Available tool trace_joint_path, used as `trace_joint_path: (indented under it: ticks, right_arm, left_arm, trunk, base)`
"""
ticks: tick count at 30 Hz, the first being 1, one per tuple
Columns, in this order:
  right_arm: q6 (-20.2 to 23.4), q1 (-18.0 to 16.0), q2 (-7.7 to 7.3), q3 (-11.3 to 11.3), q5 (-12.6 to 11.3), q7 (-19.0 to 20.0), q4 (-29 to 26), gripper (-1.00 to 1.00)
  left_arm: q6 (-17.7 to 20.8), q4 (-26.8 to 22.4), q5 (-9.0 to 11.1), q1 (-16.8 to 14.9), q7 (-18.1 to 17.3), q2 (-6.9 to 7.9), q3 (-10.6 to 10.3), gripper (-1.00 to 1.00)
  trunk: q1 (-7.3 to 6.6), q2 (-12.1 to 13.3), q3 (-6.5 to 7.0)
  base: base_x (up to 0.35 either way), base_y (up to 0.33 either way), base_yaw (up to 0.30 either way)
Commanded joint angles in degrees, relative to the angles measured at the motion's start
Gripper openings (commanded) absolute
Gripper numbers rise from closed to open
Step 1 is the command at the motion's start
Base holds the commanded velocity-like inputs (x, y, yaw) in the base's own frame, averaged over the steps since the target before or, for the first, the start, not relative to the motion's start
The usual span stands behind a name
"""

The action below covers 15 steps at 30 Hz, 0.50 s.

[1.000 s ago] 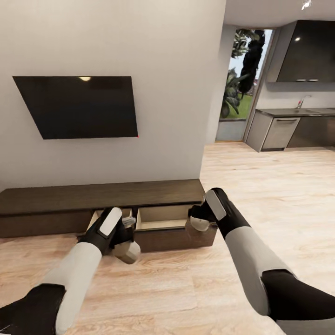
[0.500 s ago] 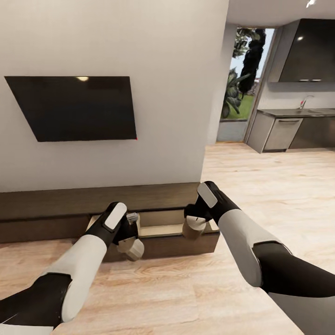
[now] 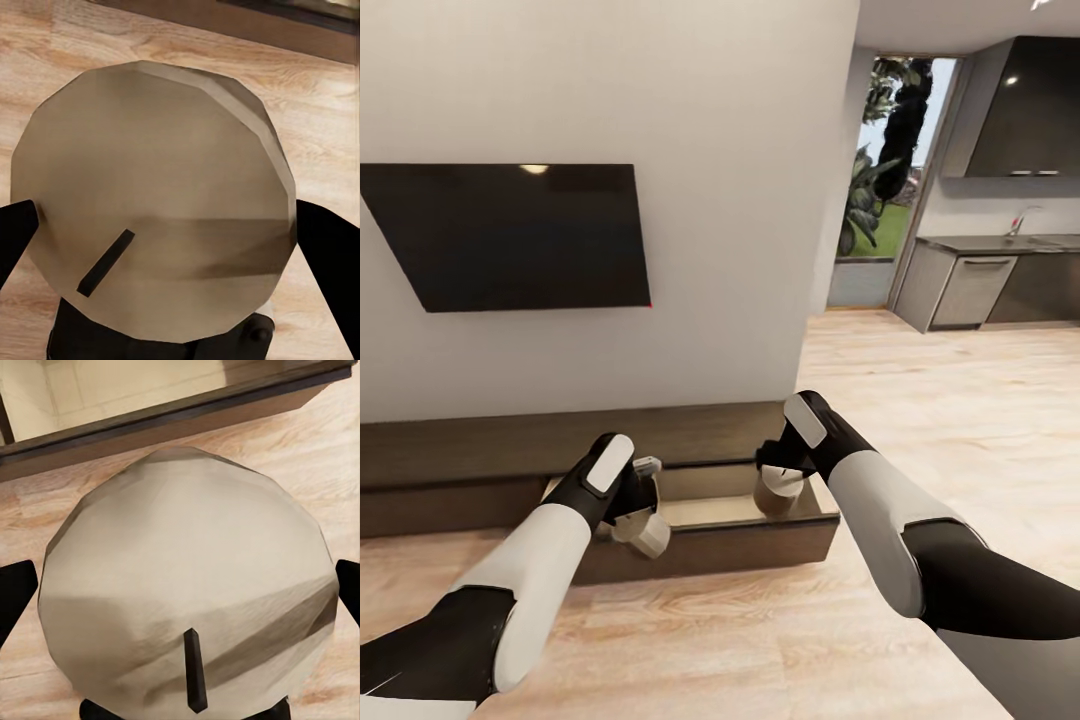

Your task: Place each of the two pumpkins and all three candles from the living room inside a cabinet in the living room (use any cabinet), then make sure every cabinet is closed, and position the cauldron so it is next to a table in the living room.

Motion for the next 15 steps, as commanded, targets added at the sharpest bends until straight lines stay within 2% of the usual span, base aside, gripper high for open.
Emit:
trace_joint_path:
  ticks: [1, 8, 15]
  right_arm:
    - [-0.1, 0.0, 0.00, 0.0, -0.1, 0.0, 0.0, -1.00]
    - [0.0, 0.0, 0.00, 0.0, -0.1, 0.0, 0.0, -1.00]
    - [0.0, 0.0, 0.00, 0.0, -0.1, 0.0, 0.0, -1.00]
  left_arm:
    - [0.0, 0.0, 0.0, 0.0, 0.0, -0.02, 0.0, -1.00]
    - [0.0, -0.1, -0.1, 0.0, 0.1, -0.13, 0.0, -1.00]
    - [0.0, -0.1, -0.1, 0.0, 0.1, -0.57, -0.1, -1.00]
  trunk:
    - [0.00, 0.0, 0.00]
    - [0.00, 0.0, 0.00]
    - [0.00, 0.0, 0.00]
  base:
    - [0.192, 0.000, 0.000]
    - [0.217, -0.082, 0.156]
    - [0.249, -0.023, 0.019]
